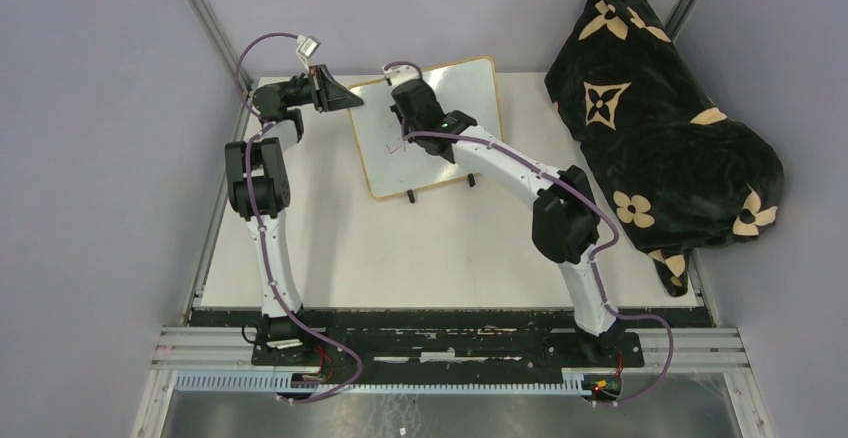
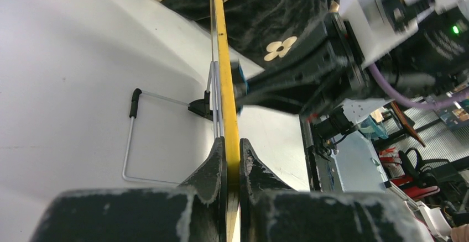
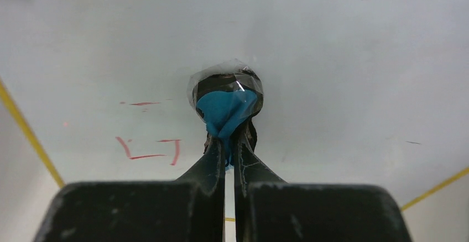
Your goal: Erase the whiteboard
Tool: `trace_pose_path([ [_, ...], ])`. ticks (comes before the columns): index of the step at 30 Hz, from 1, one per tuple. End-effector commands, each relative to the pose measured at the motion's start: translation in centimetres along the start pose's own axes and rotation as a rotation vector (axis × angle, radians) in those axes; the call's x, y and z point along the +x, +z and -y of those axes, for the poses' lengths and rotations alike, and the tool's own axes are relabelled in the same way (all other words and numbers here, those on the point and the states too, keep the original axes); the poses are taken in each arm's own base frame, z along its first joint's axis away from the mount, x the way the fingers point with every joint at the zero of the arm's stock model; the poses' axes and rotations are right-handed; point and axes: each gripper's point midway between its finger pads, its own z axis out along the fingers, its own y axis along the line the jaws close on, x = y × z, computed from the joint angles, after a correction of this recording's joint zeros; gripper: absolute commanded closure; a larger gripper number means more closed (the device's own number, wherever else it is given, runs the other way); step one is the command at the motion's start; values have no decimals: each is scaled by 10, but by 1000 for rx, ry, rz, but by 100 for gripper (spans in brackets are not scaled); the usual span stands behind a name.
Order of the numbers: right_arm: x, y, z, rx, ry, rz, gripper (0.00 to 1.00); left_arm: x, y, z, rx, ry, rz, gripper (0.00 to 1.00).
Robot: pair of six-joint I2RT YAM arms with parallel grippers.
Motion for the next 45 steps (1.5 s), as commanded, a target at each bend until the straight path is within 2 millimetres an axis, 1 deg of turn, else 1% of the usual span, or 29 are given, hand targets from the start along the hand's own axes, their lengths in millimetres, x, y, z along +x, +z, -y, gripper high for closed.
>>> trace_pose_path([
  [1, -15, 1, 80, 170, 57, 38, 99, 6, -4, 30, 0, 220, -121, 97],
  [4, -14, 4, 60, 110, 57, 37, 99, 7, -4, 30, 0, 218, -122, 97],
  [9, -12, 8, 14, 70, -27, 34, 99, 5, -4, 32, 0, 224, -121, 97],
  [15, -12, 0, -45, -5, -74, 56, 99, 2, -4, 32, -1, 226, -121, 97],
  [17, -12, -2, -59, -24, -82, 60, 99, 3, -3, 33, -1, 221, -122, 97],
  [21, -7, 1, -78, -55, -98, 52, 99, 3, -3, 34, -1, 225, -122, 97],
  [24, -8, 2, -85, -58, -110, 52, 99, 4, -3, 35, 0, 223, -122, 97],
  [25, -9, 2, -85, -55, -111, 54, 99, 4, -3, 35, 0, 223, -122, 97],
  [27, -7, 4, -77, -22, -122, 51, 99, 4, -3, 35, 0, 219, -122, 97],
  [31, -5, 9, -47, 35, -102, 36, 99, 4, -4, 35, -1, 221, -121, 97],
  [32, -6, 9, -36, 48, -85, 35, 100, 4, -4, 35, -1, 223, -121, 97],
  [33, -2, 10, -25, 62, -75, 26, 100, 4, -4, 35, -1, 221, -121, 97],
  [34, -8, 8, -13, 75, -58, 37, 100, 4, -4, 35, -1, 222, -121, 97],
  [35, -7, 8, -1, 93, -47, 31, 100, 4, -3, 35, 0, 222, -122, 97],
  [38, -10, 5, 39, 144, -8, 28, 99, 4, -3, 35, 0, 223, -122, 97],
  [40, -14, -1, 59, 166, 20, 35, 99, 3, -3, 35, -1, 225, -122, 97],
  [42, -13, -5, 66, 168, 30, 40, 99, 3, -3, 35, -1, 225, -121, 97],
  [43, -9, -6, 66, 169, 26, 34, 99, 3, -3, 35, -1, 226, -122, 97],
  [45, -5, -6, 59, 132, 30, 27, 99, 3, -3, 35, -1, 226, -121, 97],
])
